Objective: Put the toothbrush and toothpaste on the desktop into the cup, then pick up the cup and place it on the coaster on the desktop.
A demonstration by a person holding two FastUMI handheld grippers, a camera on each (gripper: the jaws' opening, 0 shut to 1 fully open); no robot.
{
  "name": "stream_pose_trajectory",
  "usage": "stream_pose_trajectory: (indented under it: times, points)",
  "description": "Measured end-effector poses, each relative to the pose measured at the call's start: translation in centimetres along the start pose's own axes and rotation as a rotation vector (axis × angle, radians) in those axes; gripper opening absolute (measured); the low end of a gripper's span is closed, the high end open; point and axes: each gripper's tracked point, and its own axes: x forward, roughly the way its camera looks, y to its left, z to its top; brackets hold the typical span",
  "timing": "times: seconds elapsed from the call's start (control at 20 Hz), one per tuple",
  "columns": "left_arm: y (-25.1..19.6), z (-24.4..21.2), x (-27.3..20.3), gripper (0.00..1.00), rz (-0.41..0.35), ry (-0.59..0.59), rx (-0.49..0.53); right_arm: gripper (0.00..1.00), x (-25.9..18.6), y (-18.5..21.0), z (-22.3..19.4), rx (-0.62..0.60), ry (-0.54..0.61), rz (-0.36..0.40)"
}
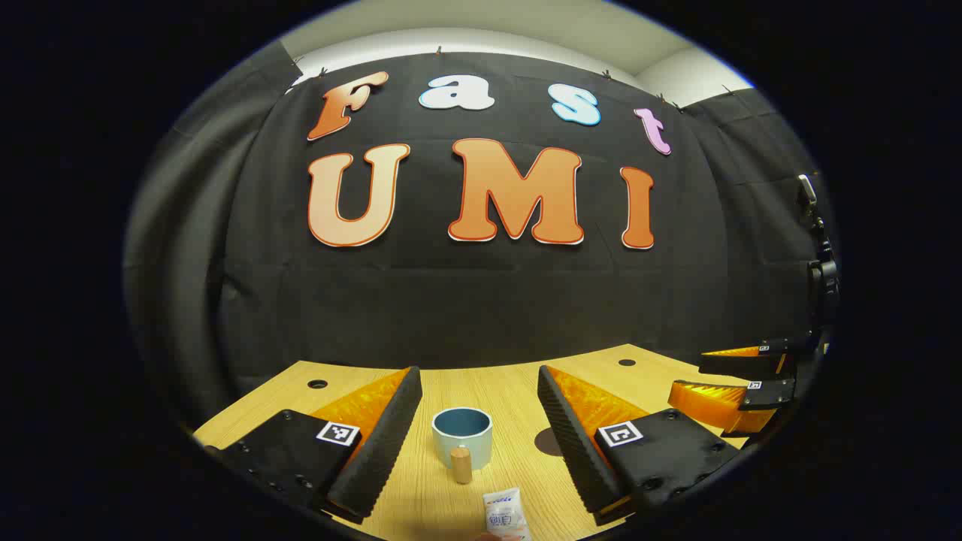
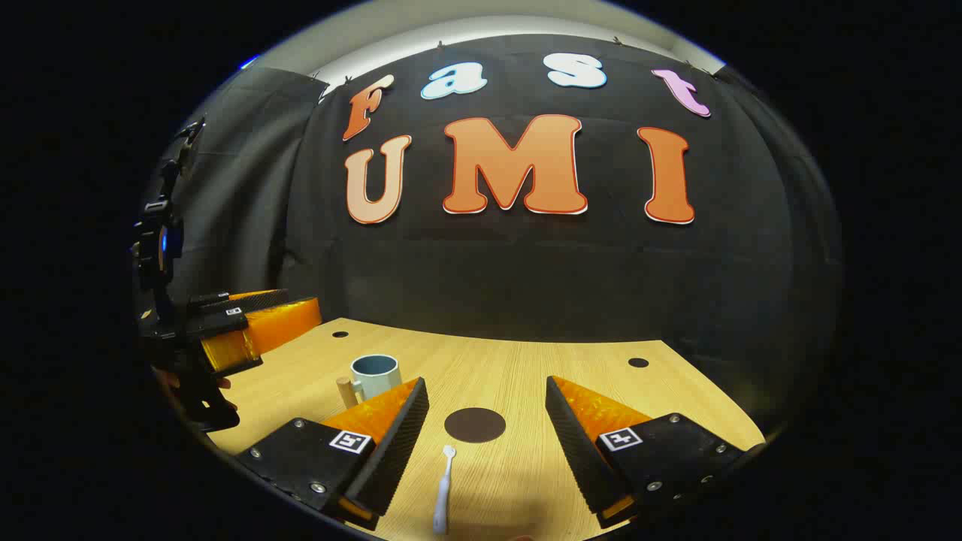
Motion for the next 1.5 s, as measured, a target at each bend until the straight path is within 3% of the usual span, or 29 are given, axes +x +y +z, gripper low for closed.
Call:
stream_pose_trajectory:
  times: [0.45,0.9,1.5]
  points:
    - [0.3,0.8,-0.3,1.00,0.010,-0.023,0.010,0.94,-0.3,0.5,0.9,-0.017,-0.034,0.010]
    - [0.3,0.1,-0.1,1.00,0.010,-0.006,0.004,0.94,0.1,0.8,-0.2,-0.029,0.009,0.008]
    - [0.7,-4.7,0.8,1.00,0.005,0.203,0.009,0.94,0.5,2.1,-4.3,-0.025,0.201,0.057]
